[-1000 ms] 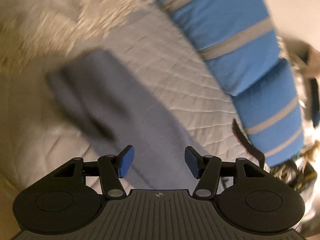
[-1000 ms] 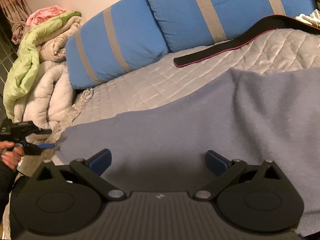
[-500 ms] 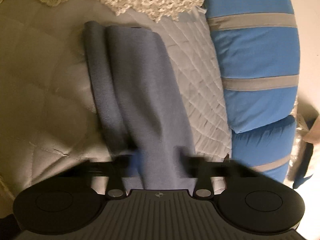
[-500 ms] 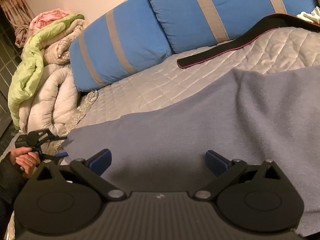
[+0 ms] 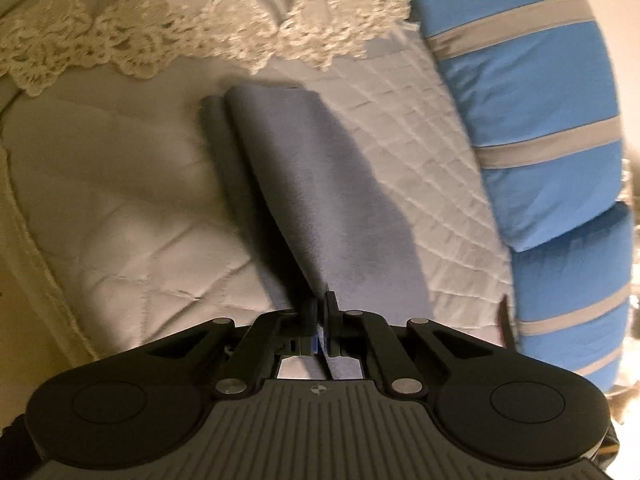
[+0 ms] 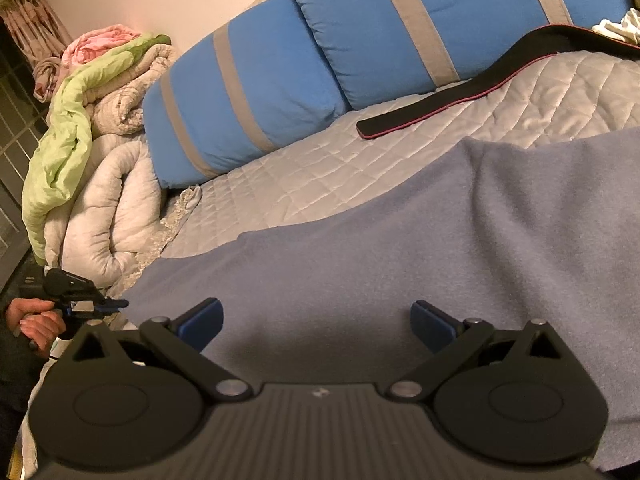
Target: Fold clothes
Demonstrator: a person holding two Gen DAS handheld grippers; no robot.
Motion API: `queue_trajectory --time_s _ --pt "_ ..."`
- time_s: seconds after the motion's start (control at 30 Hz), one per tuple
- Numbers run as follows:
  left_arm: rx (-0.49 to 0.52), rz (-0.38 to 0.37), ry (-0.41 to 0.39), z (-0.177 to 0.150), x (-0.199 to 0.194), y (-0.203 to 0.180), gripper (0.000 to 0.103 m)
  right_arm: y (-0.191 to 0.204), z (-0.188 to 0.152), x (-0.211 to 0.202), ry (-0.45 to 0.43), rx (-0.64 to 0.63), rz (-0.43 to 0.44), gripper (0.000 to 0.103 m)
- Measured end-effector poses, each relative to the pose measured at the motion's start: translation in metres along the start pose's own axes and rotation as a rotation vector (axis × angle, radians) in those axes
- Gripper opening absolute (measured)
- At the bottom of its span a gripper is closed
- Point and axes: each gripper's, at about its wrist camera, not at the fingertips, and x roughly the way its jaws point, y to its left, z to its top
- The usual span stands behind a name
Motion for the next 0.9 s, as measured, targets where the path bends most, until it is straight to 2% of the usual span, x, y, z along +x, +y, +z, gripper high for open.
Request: queue_trajectory --time_s 0.1,0.2,0.33,0.4,0.7,0.9 --pt "0.008 0.007 0.002 0.001 0.003 -0.002 0.003 0.000 0.000 0.000 0.000 -0.002 -0.001 0.103" --pt "-0.024 -0.013 -0.021 0.008 -0.001 0.000 0.007 0.001 0.000 0.000 -0.001 0.000 -0.001 0.103" --pt "-0.075 -0.038 -0.075 0.024 -0.010 0.010 0.031 0.001 0.000 0.000 0.001 -0.003 -0.002 0.103" --pt "-0.103 -0.043 -0.095 0.033 -0.014 0.017 0.032 0.001 0.000 0.000 0.002 -0.003 0.000 0.103" --pt "-0.210 -0.032 -0.087 0.054 -0.003 0.050 0.032 0.002 -0.001 0.000 0.005 -0.003 -0.008 0.103" --pt "-0.262 -0.092 -0.098 0.052 -0.007 0.055 0.032 0.002 -0.002 0.001 0.010 -0.004 -0.014 0.103"
